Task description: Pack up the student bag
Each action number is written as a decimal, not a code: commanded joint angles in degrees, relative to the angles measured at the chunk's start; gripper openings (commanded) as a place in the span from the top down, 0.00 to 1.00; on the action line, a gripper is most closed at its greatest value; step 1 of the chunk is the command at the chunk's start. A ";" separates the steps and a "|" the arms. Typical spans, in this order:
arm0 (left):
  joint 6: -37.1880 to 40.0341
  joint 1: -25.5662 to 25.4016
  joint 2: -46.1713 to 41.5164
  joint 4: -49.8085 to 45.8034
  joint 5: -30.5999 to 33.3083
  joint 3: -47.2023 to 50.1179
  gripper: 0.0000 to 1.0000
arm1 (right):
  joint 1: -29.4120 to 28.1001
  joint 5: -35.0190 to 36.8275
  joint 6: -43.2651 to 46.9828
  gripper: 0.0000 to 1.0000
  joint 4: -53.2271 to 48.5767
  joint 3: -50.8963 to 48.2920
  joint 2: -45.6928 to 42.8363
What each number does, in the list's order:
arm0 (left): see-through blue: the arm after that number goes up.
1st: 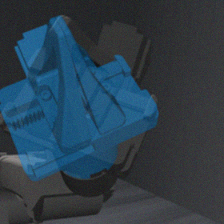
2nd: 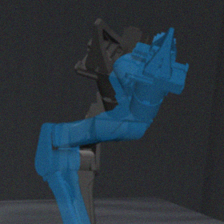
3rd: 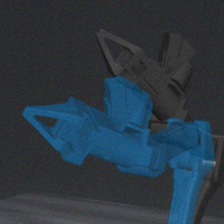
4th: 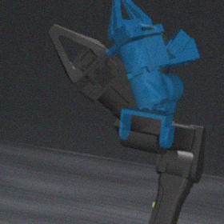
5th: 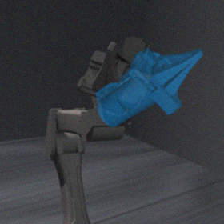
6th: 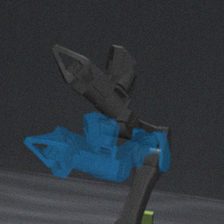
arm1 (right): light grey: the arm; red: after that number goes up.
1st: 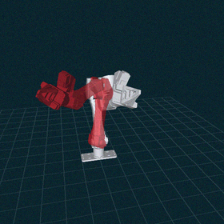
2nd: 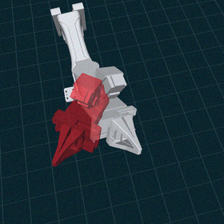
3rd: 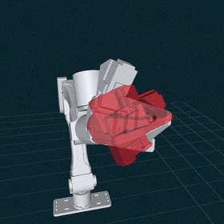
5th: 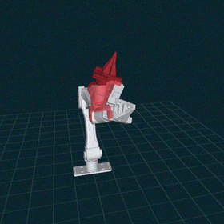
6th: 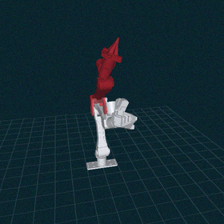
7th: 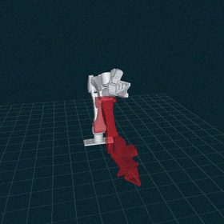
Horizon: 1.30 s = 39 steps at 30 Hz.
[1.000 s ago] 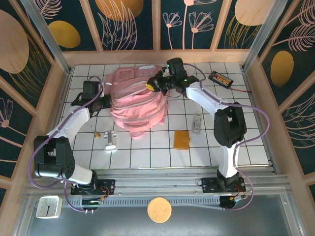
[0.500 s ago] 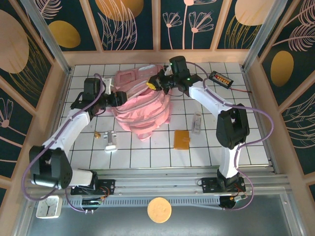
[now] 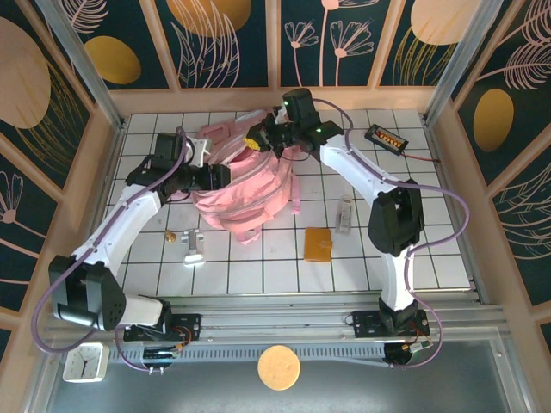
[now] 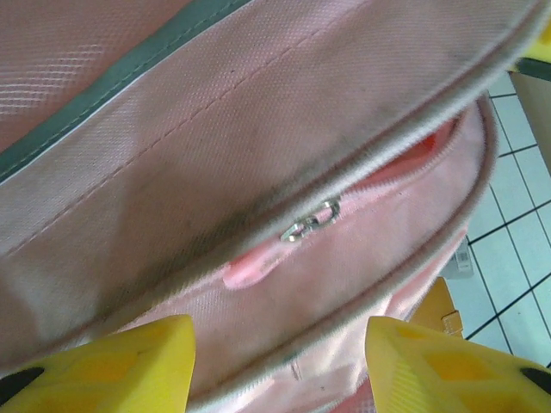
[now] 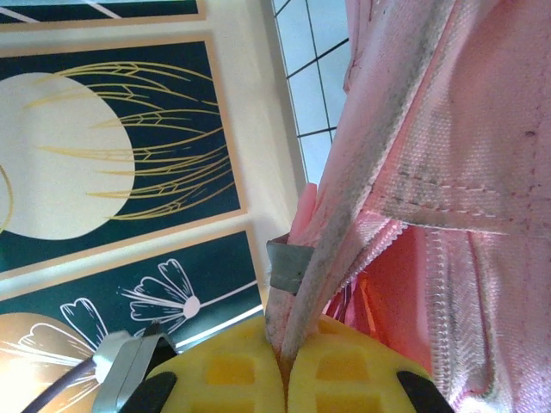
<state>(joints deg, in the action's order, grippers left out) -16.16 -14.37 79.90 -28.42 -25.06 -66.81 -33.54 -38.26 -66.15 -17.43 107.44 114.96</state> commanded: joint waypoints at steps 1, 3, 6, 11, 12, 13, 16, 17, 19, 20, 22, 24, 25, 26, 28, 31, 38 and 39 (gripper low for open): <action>-0.22 -0.31 1.86 -2.58 1.88 -2.40 0.45 | -1.46 -3.84 -0.02 1.00 8.90 6.30 -2.69; -0.92 -0.32 3.29 -2.57 3.97 -3.66 0.45 | -1.71 -3.75 -0.08 1.00 8.68 6.13 -3.02; -2.63 -0.31 4.39 -1.20 8.88 -4.84 0.45 | -2.19 -3.66 -0.55 1.00 8.83 5.85 -3.45; -3.72 -0.44 6.76 3.54 10.23 -5.74 0.49 | -3.18 -4.08 -2.17 1.00 10.12 5.91 -3.42; -3.61 -0.58 7.34 4.13 9.90 -5.94 0.51 | -3.19 -4.19 -2.44 1.00 10.31 6.00 -3.30; -3.38 -0.82 7.81 4.65 10.13 -6.14 0.52 | -3.25 -4.34 -2.71 1.00 10.55 6.33 -3.14; -3.13 -1.00 8.55 7.13 7.72 -6.02 0.57 | -3.46 -4.70 -2.96 1.00 10.24 8.05 -2.09; -3.52 -0.99 8.67 8.32 6.71 -5.80 0.58 | -3.47 -4.78 -2.91 1.00 9.98 8.62 -1.78; -4.08 -1.02 8.79 10.68 4.73 -5.14 0.60 | -3.69 -4.94 -3.10 1.00 9.85 9.34 -1.16; -4.59 -1.06 8.79 12.02 4.05 -4.72 0.60 | -3.77 -5.05 -3.15 1.00 9.93 9.66 -0.84; -5.56 -1.03 8.95 14.32 2.91 -4.05 0.60 | -3.88 -5.16 -3.35 1.00 9.83 10.07 -0.41; -6.16 -1.16 9.34 16.27 1.67 -3.85 0.63 | -3.90 -5.24 -3.48 1.00 9.91 10.25 -0.10; -6.40 -1.14 9.63 17.08 1.06 -3.94 0.64 | -4.06 -5.32 -3.66 1.00 9.95 10.25 0.09; -6.43 -1.11 9.94 17.63 0.60 -4.12 0.64 | -4.08 -5.33 -3.76 1.00 9.98 10.25 0.21; -6.45 -1.17 10.48 17.97 0.69 -4.71 0.67 | -4.12 -5.33 -3.92 1.00 10.13 10.25 0.28; -5.92 -1.14 11.62 16.65 1.67 -6.15 0.74 | -4.16 -5.33 -4.16 1.00 10.25 10.25 0.50; -5.12 -1.18 13.26 11.91 5.60 -7.90 1.00 | -4.08 -5.11 -4.29 1.00 10.45 9.63 0.24; -5.14 -1.18 13.28 11.29 6.61 -8.05 1.00 | -3.85 -4.99 -4.17 1.00 10.52 9.15 0.05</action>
<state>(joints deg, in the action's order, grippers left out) -21.89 -15.03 91.53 -21.02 -20.29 -72.47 -34.63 -32.49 -69.63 -17.85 112.03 118.30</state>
